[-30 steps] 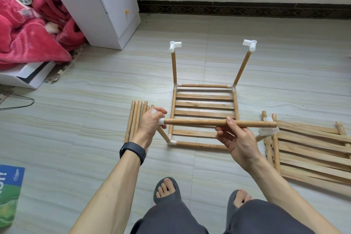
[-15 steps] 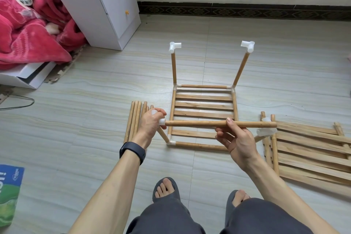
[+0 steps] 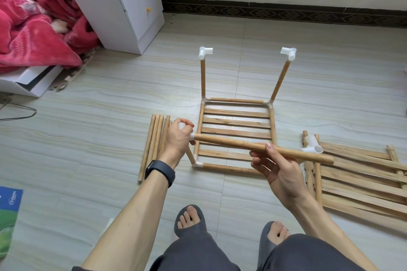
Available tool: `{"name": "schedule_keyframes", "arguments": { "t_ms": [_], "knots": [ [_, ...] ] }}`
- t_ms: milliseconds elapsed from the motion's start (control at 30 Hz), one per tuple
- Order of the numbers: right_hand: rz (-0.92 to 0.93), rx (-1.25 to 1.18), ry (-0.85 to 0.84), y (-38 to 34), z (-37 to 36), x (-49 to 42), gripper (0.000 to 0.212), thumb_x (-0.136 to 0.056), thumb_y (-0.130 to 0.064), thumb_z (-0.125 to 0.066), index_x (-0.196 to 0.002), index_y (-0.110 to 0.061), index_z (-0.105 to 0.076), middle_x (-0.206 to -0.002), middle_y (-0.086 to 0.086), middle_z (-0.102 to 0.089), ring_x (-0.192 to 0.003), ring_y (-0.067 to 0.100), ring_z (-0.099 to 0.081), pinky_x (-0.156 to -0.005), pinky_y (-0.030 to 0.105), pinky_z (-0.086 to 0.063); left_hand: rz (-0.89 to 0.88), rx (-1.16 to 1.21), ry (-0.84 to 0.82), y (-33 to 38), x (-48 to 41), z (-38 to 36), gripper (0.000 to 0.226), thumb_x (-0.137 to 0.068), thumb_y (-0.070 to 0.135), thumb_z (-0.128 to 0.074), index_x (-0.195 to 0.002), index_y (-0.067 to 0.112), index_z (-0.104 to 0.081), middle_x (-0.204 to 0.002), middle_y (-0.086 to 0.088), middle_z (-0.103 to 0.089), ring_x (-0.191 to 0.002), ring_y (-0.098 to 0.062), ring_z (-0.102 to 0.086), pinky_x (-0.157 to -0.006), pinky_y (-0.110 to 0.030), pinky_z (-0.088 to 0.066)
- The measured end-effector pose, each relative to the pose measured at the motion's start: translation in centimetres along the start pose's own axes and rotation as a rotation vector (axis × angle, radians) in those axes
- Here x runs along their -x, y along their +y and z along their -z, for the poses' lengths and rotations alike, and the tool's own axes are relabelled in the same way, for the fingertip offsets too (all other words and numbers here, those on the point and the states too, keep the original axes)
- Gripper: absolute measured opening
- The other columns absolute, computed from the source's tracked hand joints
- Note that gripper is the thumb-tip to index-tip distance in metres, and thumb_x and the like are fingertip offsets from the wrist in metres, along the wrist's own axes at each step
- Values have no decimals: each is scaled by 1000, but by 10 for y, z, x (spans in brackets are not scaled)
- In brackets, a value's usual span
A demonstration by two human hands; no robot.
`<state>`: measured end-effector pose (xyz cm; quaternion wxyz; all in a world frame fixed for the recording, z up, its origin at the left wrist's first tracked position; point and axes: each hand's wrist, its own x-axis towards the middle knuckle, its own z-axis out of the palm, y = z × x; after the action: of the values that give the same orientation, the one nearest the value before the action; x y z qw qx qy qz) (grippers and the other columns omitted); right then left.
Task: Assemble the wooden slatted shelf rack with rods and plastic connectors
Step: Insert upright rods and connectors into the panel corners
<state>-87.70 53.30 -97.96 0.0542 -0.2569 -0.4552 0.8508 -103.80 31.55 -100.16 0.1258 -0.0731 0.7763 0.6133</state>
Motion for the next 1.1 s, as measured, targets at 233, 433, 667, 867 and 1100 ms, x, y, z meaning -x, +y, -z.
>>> {"name": "schedule_keyframes", "arguments": {
  "t_ms": [233, 433, 667, 867, 1100],
  "knots": [
    [-87, 18, 41, -5, -12, -21, 34, -84, -31, -72, -93, 2, -74, -88, 22, -72, -74, 22, -69, -70, 32, -60, 5, -24, -18, -3, -2, 2, 15, -93, 13, -53, -84, 21, -61, -94, 3, -60, -48, -3, -60, -66, -40, -54],
    [-133, -50, 61, 8, -20, -24, 29, -85, -31, -74, -87, -2, -78, -87, 21, -73, -73, 22, -71, -70, 33, -61, -3, -31, -6, 0, -1, 0, 15, -94, 9, -52, -86, 21, -58, -99, 17, -52, -49, -3, -61, -58, -30, -53],
    [-84, 296, 24, -2, -9, -4, 41, -95, -42, -65, -106, -4, -71, -94, 11, -77, -75, 24, -72, -72, 34, -60, -180, -671, -2, 24, 3, 12, 28, -97, 27, -52, -124, 23, -51, -112, 0, -58, -107, -25, -55, -89, -42, -47],
    [503, 645, 416, -20, 61, 33, 19, -98, -44, -64, -86, -30, -66, -69, -5, -65, -60, 9, -60, -54, 17, -47, -652, -983, -310, 76, 46, -57, 45, -97, 54, -51, -136, 31, -50, -131, 3, -57, -119, -17, -52, -96, -38, -49],
    [185, 465, 252, -52, 87, -25, 25, -98, -43, -55, -110, -24, -67, -115, 1, -71, -111, 15, -65, -93, 26, -48, -825, -1170, -710, 76, 86, -166, 54, -97, 66, -41, -133, 25, -44, -115, -1, -66, -98, -25, -63, -78, -42, -53]
  ]
}}
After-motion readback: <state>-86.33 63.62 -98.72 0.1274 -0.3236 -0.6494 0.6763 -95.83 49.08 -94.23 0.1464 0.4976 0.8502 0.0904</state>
